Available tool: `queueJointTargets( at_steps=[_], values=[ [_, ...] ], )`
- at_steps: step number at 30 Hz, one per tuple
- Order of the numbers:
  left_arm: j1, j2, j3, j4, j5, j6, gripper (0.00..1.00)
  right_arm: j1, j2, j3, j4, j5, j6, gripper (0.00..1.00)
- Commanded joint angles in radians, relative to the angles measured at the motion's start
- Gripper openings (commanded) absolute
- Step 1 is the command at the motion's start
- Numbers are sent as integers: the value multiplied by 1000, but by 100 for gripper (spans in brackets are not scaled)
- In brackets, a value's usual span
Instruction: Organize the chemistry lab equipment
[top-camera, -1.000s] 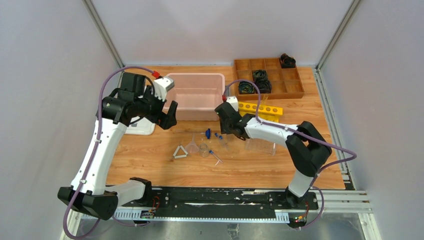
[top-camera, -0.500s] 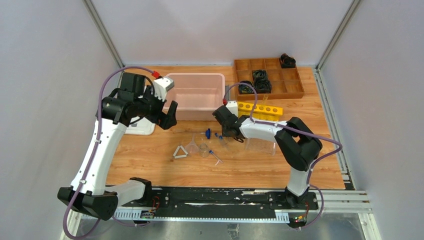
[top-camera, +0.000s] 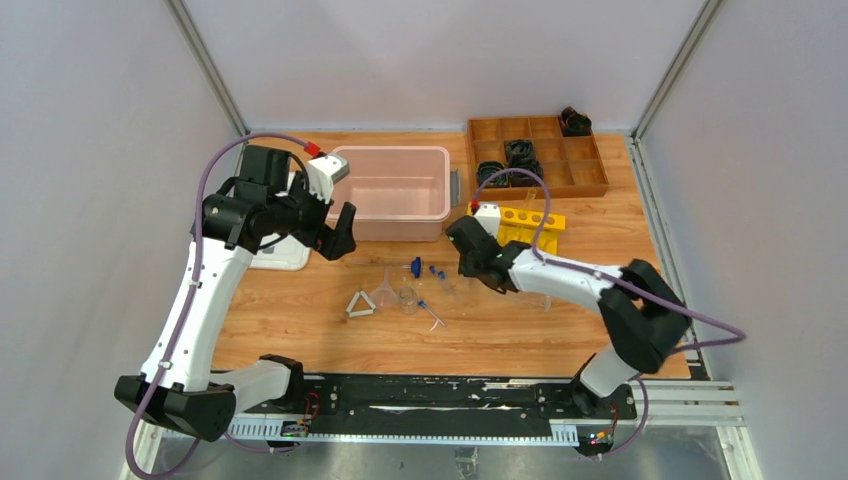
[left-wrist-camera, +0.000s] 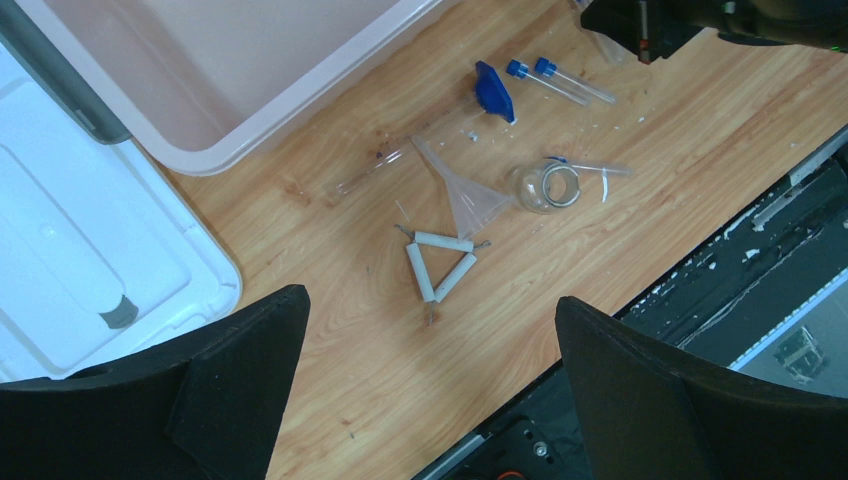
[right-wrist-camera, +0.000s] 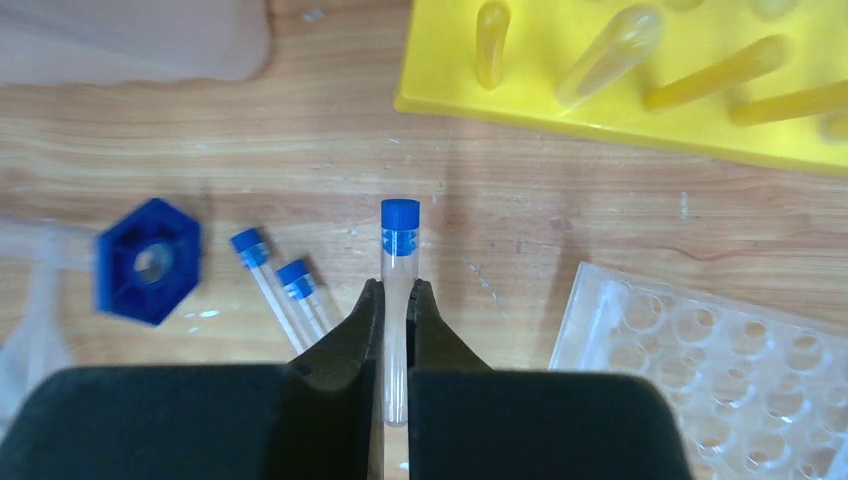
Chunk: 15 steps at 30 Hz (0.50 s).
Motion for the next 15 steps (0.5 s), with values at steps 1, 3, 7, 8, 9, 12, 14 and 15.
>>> queueJointTargets(
  at_steps=[1, 3, 7, 8, 9, 12, 14, 15],
  values=[
    [-4, -28, 31, -5, 38, 3, 100, 21, -179, -41, -8, 11, 30, 0],
    [-4, -34, 29, -5, 51, 3, 100, 38, -249, -45, -17, 3, 33, 0],
    [-4, -49, 22, -5, 74, 3, 100, 112, -372, -27, -18, 11, 47, 0],
    [-4, -52, 20, -5, 83, 4, 100, 130, -392, -19, -1, 12, 50, 0],
    [-4, -54, 19, -4, 97, 5, 100, 147, -407, -10, 26, 10, 52, 0],
    [-4, -54, 22, -3, 141, 0, 100, 199, -392, 55, 120, -10, 38, 0],
    [-4, -56, 28, -3, 179, -5, 100, 234, -331, 156, 154, -10, 18, 0],
    [-4, -58, 32, -3, 199, -8, 100, 248, -298, 195, 172, -11, 7, 0]
  ],
)
